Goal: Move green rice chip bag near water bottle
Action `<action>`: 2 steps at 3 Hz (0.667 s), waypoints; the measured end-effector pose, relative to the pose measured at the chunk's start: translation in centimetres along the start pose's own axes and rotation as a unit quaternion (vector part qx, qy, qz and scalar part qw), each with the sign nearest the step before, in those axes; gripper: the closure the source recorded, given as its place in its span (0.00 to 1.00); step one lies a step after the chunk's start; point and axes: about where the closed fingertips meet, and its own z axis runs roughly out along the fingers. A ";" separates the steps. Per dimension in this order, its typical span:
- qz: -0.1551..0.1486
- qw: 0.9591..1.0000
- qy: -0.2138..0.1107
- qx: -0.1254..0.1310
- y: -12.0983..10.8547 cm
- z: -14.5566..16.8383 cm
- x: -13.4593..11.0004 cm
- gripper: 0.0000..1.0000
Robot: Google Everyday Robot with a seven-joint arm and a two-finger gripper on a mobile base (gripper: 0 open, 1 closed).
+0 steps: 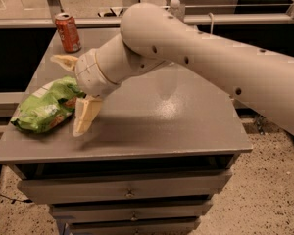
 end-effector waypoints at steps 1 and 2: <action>0.012 1.000 -0.017 0.009 0.0 1.4 -0.1 0.00; 0.025 0.999 -0.025 0.018 -0.3 2.9 -0.1 0.00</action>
Offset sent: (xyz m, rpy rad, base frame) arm 0.0089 0.0379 -0.0238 0.0959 0.0641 -0.0558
